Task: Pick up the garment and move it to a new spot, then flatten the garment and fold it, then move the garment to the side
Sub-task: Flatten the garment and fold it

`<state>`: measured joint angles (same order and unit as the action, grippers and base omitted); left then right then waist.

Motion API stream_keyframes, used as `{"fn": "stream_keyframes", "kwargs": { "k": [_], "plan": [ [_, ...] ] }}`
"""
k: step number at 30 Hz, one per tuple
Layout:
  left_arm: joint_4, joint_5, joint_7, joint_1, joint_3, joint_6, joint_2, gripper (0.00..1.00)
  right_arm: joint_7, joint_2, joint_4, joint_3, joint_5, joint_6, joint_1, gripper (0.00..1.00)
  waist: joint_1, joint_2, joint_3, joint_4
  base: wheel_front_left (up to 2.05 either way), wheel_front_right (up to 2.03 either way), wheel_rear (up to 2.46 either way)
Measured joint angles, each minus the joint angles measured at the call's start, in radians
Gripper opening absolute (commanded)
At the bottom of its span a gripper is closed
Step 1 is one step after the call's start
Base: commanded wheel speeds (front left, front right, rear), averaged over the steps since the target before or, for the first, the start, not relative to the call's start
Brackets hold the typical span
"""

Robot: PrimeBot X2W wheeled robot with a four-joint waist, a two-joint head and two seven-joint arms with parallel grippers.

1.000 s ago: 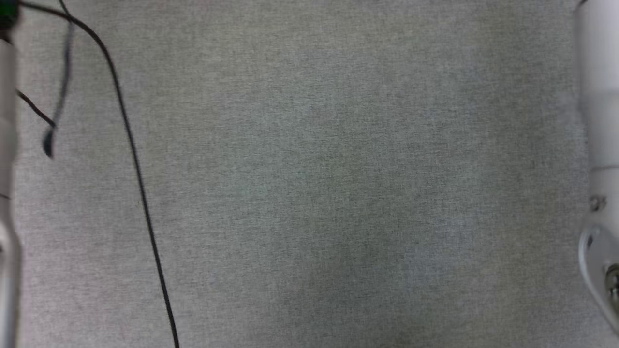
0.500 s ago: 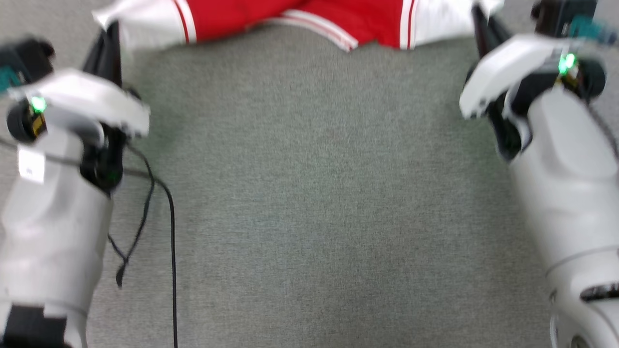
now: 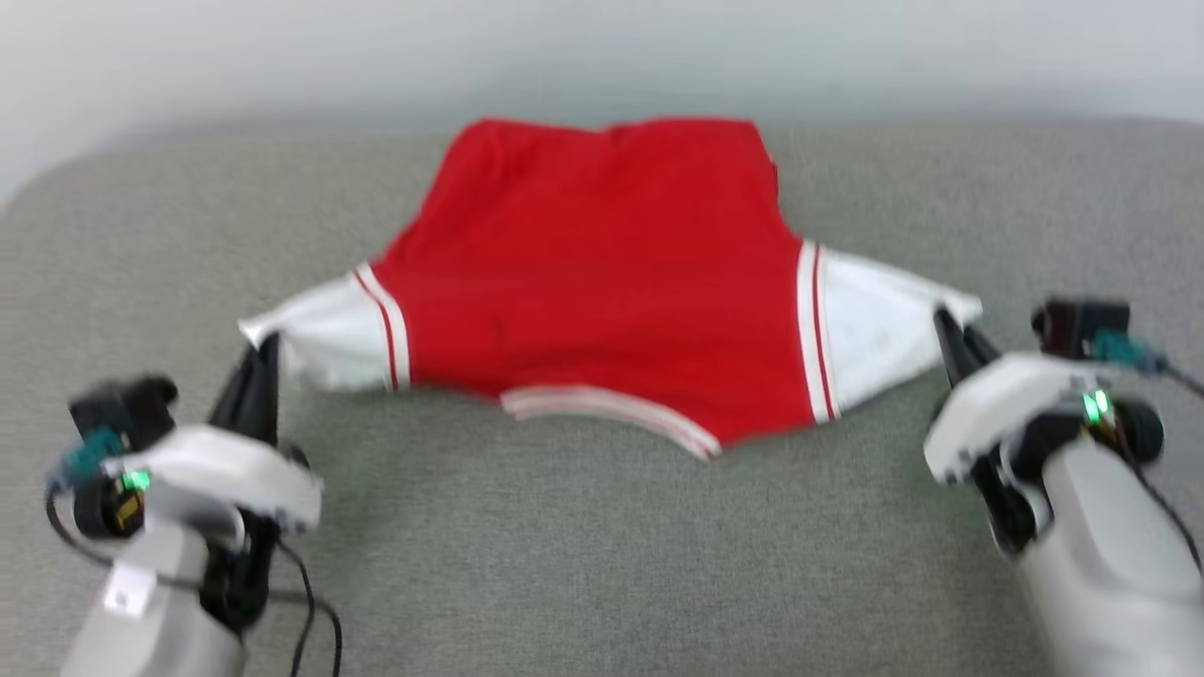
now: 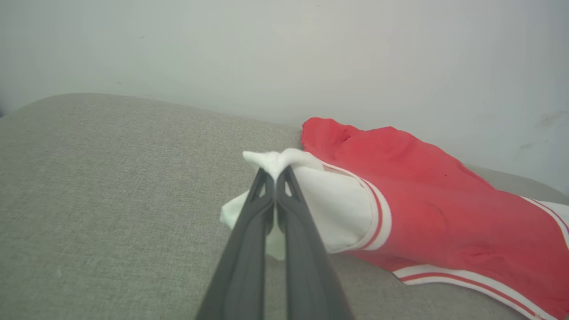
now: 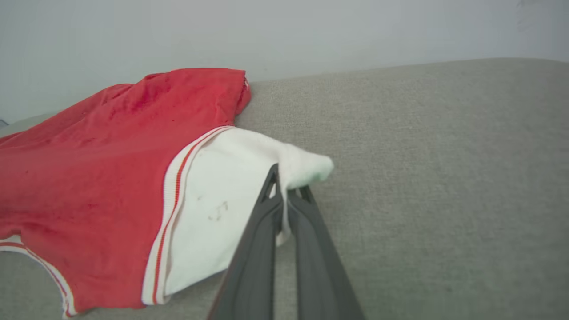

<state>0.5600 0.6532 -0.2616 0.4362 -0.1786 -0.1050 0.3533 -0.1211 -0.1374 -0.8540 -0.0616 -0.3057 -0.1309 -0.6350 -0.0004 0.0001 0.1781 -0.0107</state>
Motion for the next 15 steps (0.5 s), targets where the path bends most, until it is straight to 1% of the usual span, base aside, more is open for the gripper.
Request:
{"fn": "stream_keyframes", "kwargs": {
  "k": [4,8,11,15],
  "plan": [
    [-0.08,-0.001,0.007,-0.132,0.0,0.031,0.005,0.0,0.053,-0.022,0.125,0.03,-0.017,0.0,0.161,0.0,0.0,0.0,-0.06,0.014,0.0,0.0,0.0],
    [-0.197,0.002,0.039,-0.271,0.011,0.083,0.025,0.0,0.129,-0.022,0.302,0.09,-0.003,0.0,0.335,0.0,0.0,0.0001,-0.109,0.023,0.0,0.0,0.0],
    [-0.286,0.007,0.069,-0.368,0.018,0.125,0.038,0.0,0.201,-0.007,0.45,0.156,0.022,-0.001,0.477,0.0,0.0,0.0,-0.139,0.028,0.0,0.0,0.0],
    [-0.392,0.017,0.109,-0.501,0.018,0.178,0.033,0.0,0.309,0.04,0.638,0.227,0.052,-0.001,0.659,0.0,0.0001,0.0,-0.169,0.037,0.0,0.0,0.0]
  ]
}}
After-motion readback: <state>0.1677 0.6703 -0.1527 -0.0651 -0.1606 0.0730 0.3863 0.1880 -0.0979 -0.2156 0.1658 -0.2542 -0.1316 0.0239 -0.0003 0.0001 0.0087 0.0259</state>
